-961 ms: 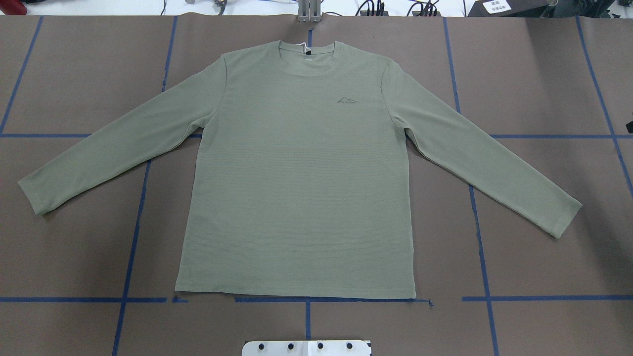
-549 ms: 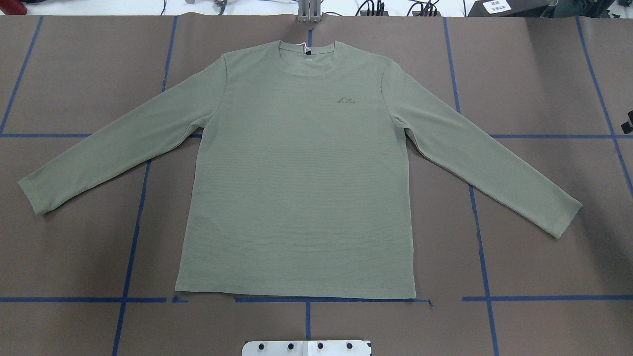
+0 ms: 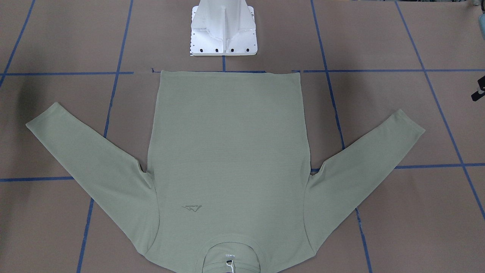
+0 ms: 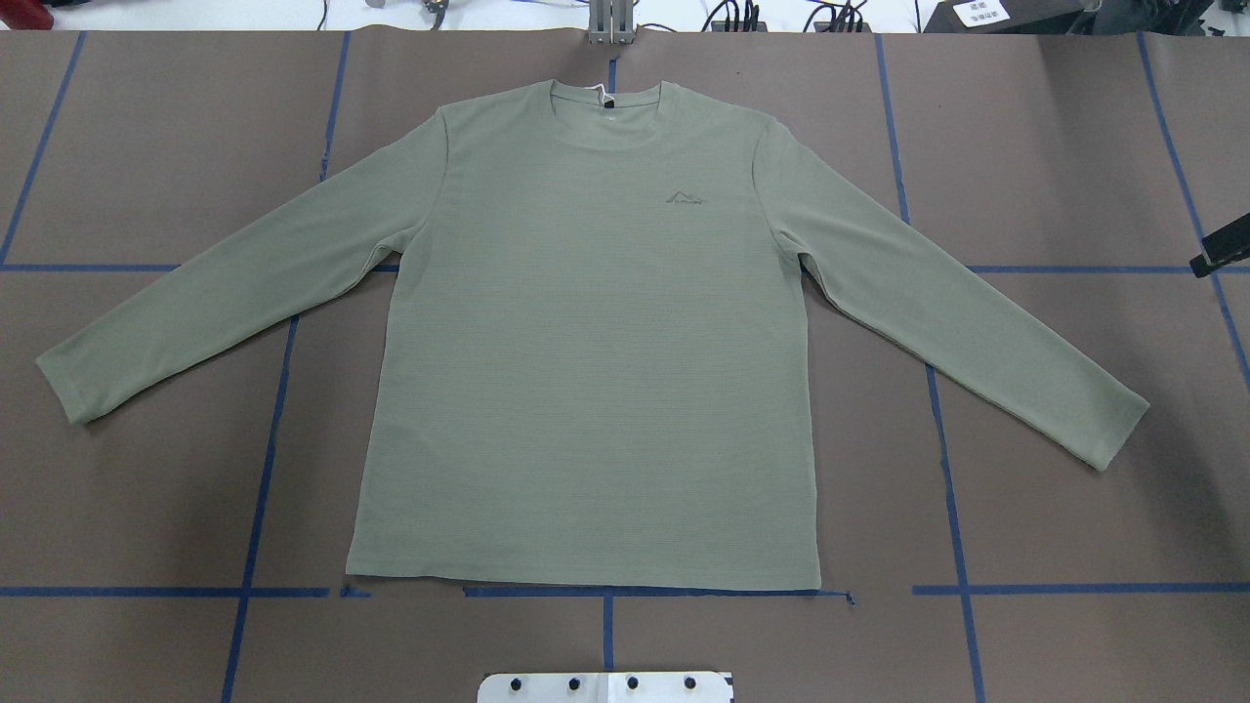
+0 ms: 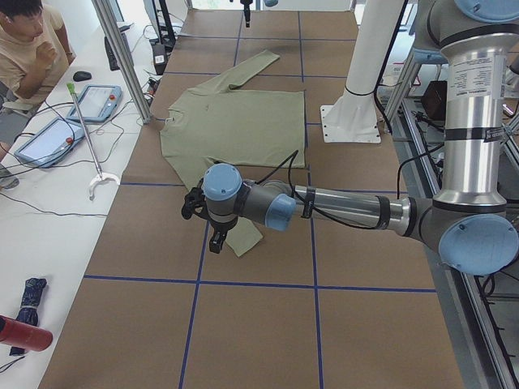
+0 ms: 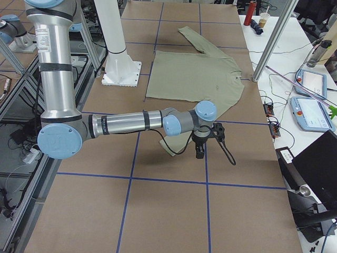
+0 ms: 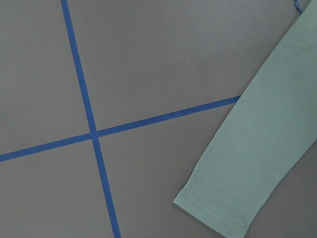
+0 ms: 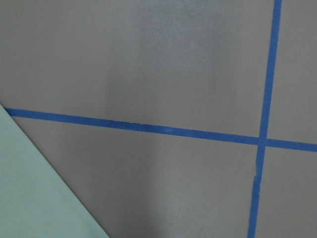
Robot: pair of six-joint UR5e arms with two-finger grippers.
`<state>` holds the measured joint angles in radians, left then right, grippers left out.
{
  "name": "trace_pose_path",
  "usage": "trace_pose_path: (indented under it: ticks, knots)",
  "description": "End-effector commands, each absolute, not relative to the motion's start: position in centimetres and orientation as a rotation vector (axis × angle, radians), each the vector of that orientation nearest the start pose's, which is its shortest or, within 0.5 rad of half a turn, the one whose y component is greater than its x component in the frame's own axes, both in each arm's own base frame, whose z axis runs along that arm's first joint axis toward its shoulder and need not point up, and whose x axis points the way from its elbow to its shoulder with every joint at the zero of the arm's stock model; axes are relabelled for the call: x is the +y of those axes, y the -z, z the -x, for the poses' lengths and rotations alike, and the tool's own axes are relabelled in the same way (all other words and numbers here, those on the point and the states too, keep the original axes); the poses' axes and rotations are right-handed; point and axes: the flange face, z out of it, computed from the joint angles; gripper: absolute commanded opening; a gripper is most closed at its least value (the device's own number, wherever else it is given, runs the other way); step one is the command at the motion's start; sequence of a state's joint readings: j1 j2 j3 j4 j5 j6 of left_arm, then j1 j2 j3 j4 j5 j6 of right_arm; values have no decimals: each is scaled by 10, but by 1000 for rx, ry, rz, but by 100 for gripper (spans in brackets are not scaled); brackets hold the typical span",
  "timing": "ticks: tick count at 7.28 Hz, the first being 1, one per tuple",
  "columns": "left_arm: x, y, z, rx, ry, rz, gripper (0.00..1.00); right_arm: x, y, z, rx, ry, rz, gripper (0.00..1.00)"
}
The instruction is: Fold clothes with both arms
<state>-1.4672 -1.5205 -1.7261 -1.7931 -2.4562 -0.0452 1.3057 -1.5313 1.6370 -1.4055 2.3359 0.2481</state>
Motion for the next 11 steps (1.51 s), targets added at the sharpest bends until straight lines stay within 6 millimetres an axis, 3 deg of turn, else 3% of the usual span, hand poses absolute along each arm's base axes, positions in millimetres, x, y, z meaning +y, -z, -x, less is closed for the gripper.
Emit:
trace_pose_path:
  ticks: [1, 3, 6, 8, 11]
  knots:
    - [-489, -566, 0, 907, -216, -257, 100, -496, -600, 95, -867, 71, -11, 100]
    - [-489, -563, 0, 908, -224, -265, 100, -454, -615, 138, -898, 17, -54, 99]
    - [-490, -564, -1, 909, -239, -293, 100, -428, -644, 171, -928, -126, 67, 98]
    - [-491, -563, -1, 908, -241, -299, 100, -431, -663, 174, -919, -152, 83, 96]
    - [-491, -558, -1, 908, -242, -305, 100, -429, -664, 175, -918, -213, 119, 84]
